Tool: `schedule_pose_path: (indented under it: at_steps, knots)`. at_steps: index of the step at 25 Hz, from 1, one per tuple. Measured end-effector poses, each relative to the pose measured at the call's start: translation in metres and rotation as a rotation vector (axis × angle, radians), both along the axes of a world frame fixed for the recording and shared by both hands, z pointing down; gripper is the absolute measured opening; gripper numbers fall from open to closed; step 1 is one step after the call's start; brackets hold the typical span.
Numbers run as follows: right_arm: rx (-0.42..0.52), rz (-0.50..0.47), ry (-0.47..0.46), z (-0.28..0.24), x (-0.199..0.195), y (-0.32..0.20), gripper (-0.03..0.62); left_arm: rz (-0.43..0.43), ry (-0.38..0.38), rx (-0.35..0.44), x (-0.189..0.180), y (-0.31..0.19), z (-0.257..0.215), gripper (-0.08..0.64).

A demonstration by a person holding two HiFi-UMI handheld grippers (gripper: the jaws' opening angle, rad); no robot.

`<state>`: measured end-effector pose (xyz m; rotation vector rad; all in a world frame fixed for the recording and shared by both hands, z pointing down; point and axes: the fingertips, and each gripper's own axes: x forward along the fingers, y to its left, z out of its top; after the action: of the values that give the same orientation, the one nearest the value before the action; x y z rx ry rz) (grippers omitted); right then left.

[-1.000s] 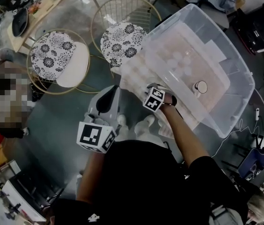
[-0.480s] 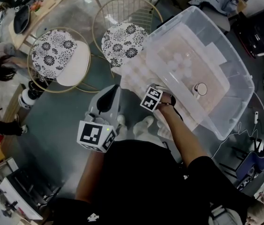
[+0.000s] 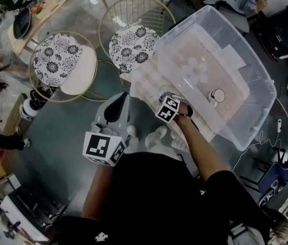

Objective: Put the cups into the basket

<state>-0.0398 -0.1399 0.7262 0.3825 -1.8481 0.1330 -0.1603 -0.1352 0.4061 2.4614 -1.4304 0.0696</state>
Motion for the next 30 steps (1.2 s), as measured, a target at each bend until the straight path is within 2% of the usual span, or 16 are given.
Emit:
schedule_pose_path:
  at_steps: [15, 21, 26, 30]
  knots:
    - [0.09, 0.014, -0.169, -0.073, -0.02, -0.003, 0.026, 0.02, -0.007, 0.008, 0.011, -0.005, -0.001, 0.006]
    - [0.159, 0.016, -0.3, -0.135, -0.033, -0.001, 0.026, 0.031, -0.005, 0.014, 0.011, -0.015, -0.003, 0.006]
    - [0.227, 0.029, -0.427, -0.197, -0.039, 0.0, 0.026, 0.076, 0.007, 0.018, 0.03, -0.02, -0.003, 0.006]
    - [0.299, 0.076, -0.527, -0.25, -0.032, -0.008, 0.027, 0.112, 0.013, 0.032, 0.046, -0.026, -0.006, 0.006]
